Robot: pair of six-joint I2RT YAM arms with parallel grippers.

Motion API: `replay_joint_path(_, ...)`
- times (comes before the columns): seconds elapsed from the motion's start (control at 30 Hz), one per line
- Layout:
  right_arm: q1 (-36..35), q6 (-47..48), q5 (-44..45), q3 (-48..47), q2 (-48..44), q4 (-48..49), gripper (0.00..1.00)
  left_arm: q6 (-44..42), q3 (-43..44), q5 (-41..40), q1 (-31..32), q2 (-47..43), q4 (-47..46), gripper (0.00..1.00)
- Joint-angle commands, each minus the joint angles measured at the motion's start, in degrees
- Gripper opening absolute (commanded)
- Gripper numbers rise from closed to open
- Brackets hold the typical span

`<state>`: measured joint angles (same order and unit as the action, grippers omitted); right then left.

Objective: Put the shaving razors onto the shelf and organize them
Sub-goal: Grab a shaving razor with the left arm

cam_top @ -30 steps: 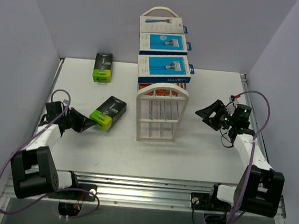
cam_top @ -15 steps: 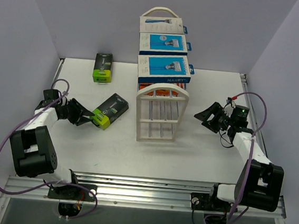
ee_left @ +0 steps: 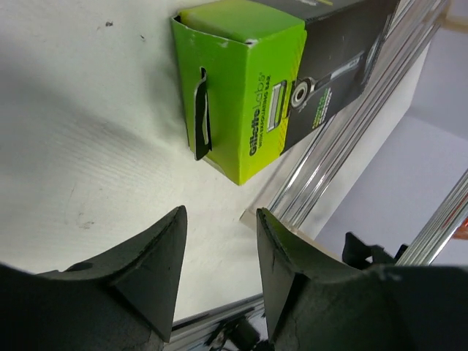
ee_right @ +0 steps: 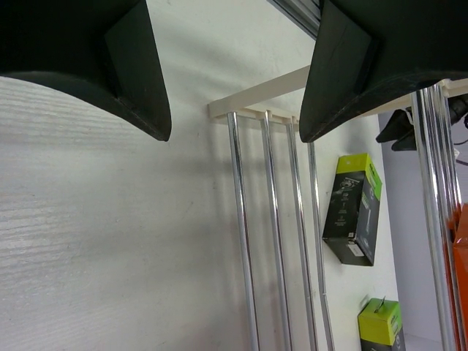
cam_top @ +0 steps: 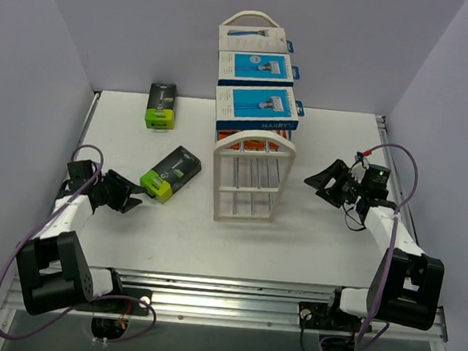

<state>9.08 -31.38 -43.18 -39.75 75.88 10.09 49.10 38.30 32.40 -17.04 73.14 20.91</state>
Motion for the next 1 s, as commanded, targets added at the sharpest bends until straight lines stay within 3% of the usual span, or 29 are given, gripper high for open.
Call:
replay_joint_path(0.0,0.6,0.3,-1.8,0.2,-0.1,1.9,0.66,6.5,-4.3,-2.4,-0.2,-3.1,-9.0,0.52)
replay_joint_path(0.27,0.8,0.1,-2.0,0.5,0.0,2.6,0.66,10.0,-7.6,-5.4,0.3,-2.4,-16.2,0.51)
replay_joint_path(0.37,0.8,-0.2,-1.9,0.5,0.1,2.9,0.66,11.6,-8.9,-3.2,0.3,-0.1,-24.1,0.49)
replay_joint_path(0.5,1.2,-0.1,-1.9,0.3,0.3,2.9,0.66,12.5,-8.8,-2.5,0.3,2.7,-27.7,0.46)
replay_joint_path(0.97,1.7,-0.1,-1.5,0.1,1.1,3.2,0.66,11.3,-8.2,-2.1,0.7,8.8,-30.8,0.41)
